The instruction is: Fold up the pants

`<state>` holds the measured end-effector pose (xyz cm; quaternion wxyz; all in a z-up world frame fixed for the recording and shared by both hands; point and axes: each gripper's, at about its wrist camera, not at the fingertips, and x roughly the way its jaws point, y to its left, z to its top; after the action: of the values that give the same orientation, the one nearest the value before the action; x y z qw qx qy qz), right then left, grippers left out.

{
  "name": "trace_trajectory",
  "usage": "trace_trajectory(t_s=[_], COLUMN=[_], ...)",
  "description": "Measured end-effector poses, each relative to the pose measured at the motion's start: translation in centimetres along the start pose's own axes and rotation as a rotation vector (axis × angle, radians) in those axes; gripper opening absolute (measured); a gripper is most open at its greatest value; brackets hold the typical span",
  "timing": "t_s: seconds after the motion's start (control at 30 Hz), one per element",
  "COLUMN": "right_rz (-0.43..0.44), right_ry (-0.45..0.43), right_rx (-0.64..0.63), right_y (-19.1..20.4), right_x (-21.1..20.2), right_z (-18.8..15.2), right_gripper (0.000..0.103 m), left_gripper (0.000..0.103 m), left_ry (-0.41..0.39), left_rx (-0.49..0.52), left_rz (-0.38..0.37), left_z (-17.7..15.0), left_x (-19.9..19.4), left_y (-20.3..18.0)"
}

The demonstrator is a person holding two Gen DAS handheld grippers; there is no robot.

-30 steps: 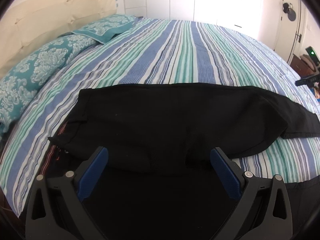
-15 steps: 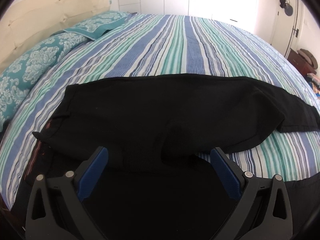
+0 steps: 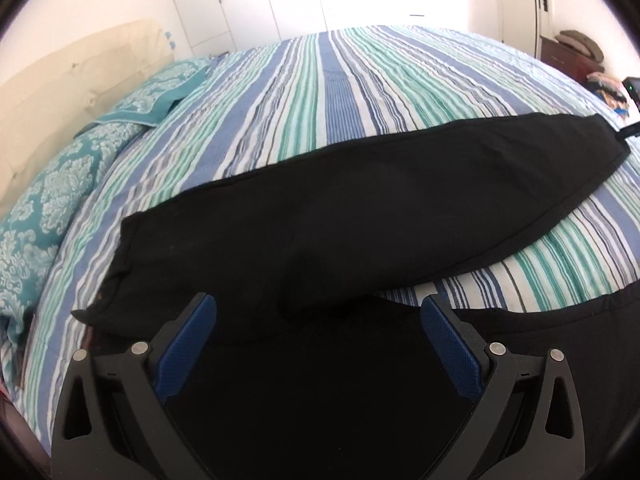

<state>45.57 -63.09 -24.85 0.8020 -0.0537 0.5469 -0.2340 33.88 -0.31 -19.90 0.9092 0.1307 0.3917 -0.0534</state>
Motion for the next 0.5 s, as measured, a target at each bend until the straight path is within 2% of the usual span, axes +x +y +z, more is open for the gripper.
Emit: trace_trajectory(t_s=[0.03,0.13,0.23,0.27,0.3,0.37,0.43,0.5], right_rz=[0.001,0.061,0.123,0.154,0.194,0.284,0.396,0.481], right_ry=[-0.027,-0.14,-0.231,-0.262,-0.286,-0.322,-0.321,-0.297], right_rx=[0.044,0.132,0.119,0.096,0.069,0.014,-0.046,-0.09], right_y=[-0.4,-1.0,0.4,1.3,2.5,5.6,9.5,13.6], right_x=[-0.9,-5.8,-12.3,-14.7,-17.0,-21.5,-25.0,-27.2], right_z=[-0.3,-1.6,-4.1,-5.3,-6.9,-10.8,-15.6,-20.5], right_gripper=[0.084,0.085,0.088,0.093,0.098,0.099,0.1,0.101], left_gripper=[0.102,0.102,0.102,0.102,0.102,0.102,0.102,0.102], left_ry=[-0.016,-0.019,0.018,0.047,0.084,0.181,0.276,0.306], left_rx=[-0.007,-0.05,-0.074,-0.069,-0.06,-0.051,-0.07,-0.072], left_rz=[0.009,0.035,-0.025,-0.048,-0.068,-0.09,-0.13,-0.15], left_z=[0.0,-0.6,-2.0,-2.6,-3.3,-5.0,-6.8,-8.4], left_x=[-0.6,-1.8,-2.2,-2.1,-1.9,-1.5,-1.5,-2.8], left_y=[0.7,3.4,5.0,4.8,4.3,3.0,1.7,0.7])
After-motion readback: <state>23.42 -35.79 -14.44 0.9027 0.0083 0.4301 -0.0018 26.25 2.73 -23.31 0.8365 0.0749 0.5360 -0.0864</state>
